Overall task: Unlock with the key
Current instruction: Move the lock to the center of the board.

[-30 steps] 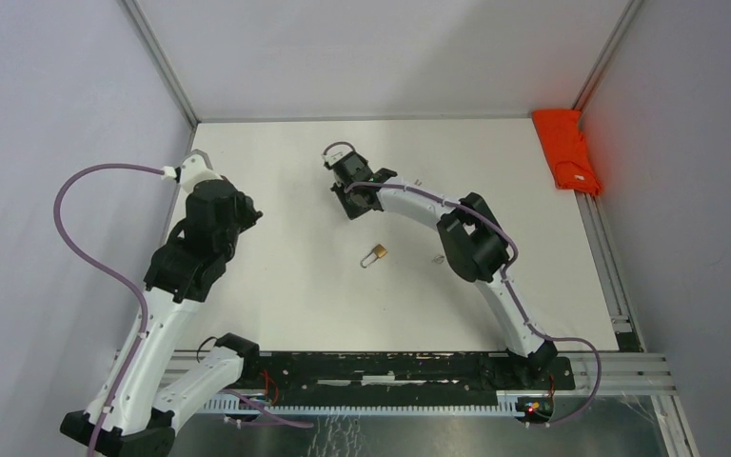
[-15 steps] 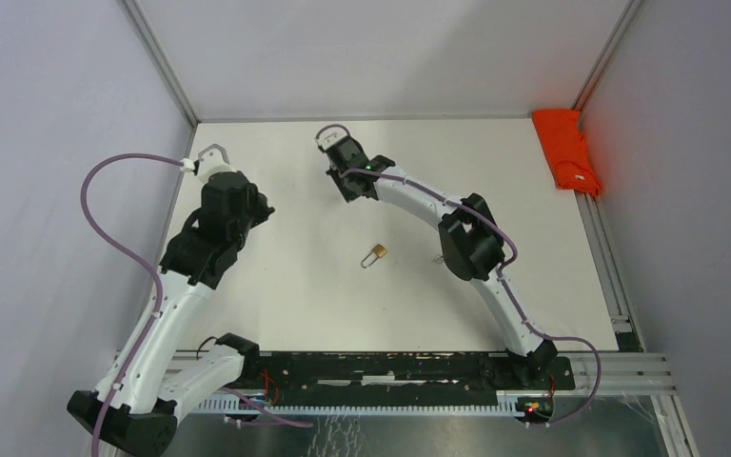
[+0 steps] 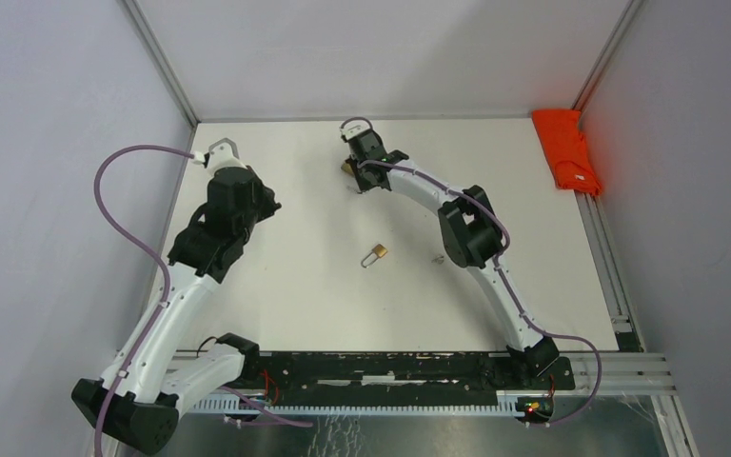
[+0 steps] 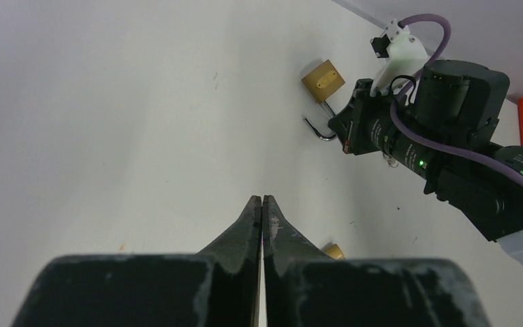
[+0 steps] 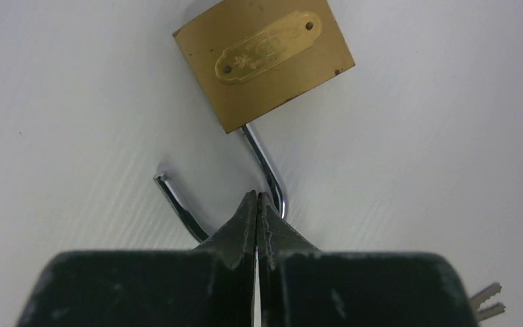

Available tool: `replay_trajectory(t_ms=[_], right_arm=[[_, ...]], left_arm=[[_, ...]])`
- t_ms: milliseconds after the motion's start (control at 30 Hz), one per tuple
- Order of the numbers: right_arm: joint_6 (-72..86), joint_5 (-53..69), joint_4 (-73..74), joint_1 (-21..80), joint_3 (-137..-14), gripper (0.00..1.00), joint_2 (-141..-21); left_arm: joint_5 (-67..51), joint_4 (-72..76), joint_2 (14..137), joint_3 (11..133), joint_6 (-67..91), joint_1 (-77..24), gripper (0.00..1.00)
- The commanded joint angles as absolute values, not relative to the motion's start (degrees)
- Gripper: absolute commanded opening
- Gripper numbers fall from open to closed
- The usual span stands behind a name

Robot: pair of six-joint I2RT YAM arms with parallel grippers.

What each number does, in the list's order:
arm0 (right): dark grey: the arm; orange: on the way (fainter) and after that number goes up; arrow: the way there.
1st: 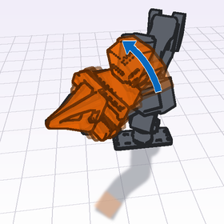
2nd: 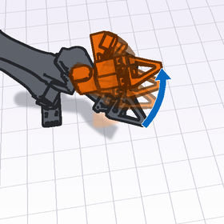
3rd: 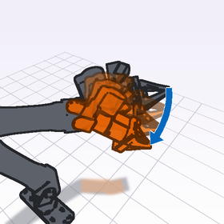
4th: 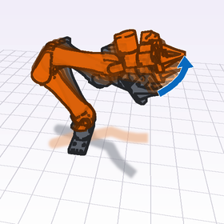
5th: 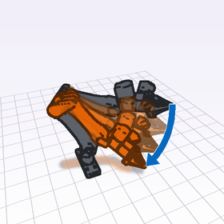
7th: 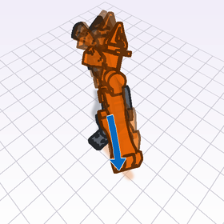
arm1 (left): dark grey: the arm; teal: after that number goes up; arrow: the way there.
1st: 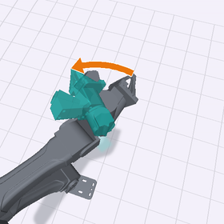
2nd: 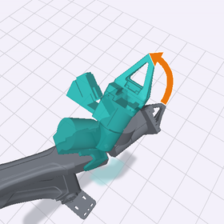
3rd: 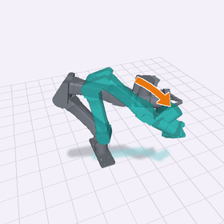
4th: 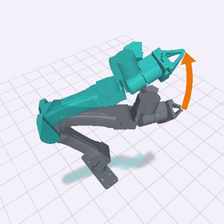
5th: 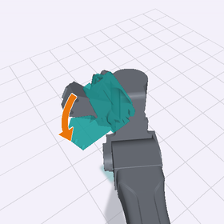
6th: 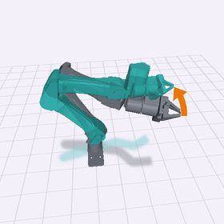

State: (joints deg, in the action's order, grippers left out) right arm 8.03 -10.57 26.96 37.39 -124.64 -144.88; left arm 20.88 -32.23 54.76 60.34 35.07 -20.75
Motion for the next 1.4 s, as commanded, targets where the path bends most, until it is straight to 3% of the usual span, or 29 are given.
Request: replay_trajectory(t_ms=[0,133,467,767,900,1100,1367], right_arm=[[10.35,-6.74,26.13,36.7,-126.21,0.0,-146.26],[10.39,-7.4,29.17,36.53,-122.75,0.0,-144.78],[8.71,-22.24,32.75,34.44,-103.22,0.0,-133.56],[5.06,-18.02,25.13,33.55,-89.73,0.02,-124.08],[2.85,-12.81,19.47,33.51,-86.94,0.18,-118.43],[1.5,-7.83,14.8,34.18,-80.13,0.58,-105.24],[0.65,-4.17,14.88,38.43,-63.56,0.58,-92.7]], left_arm=[[21.23,-28.83,55.42,60.05,31.74,-20.85,0.06],[20.79,-28.21,56.61,59.87,31.73,-20.9,0.06],[15.89,-25.96,58.79,59.68,32.52,-20.84,0.03],[12.81,-24.37,60.03,58.75,32.84,-20.85,0.03],[12.59,-22.97,61.17,57.94,32.29,-20.91,0.04],[10.56,-20.76,63.55,56.13,32.26,-20.84,0.1],[10.64,-18.9,66.79,53.77,34.04,-20.97,0.1]])
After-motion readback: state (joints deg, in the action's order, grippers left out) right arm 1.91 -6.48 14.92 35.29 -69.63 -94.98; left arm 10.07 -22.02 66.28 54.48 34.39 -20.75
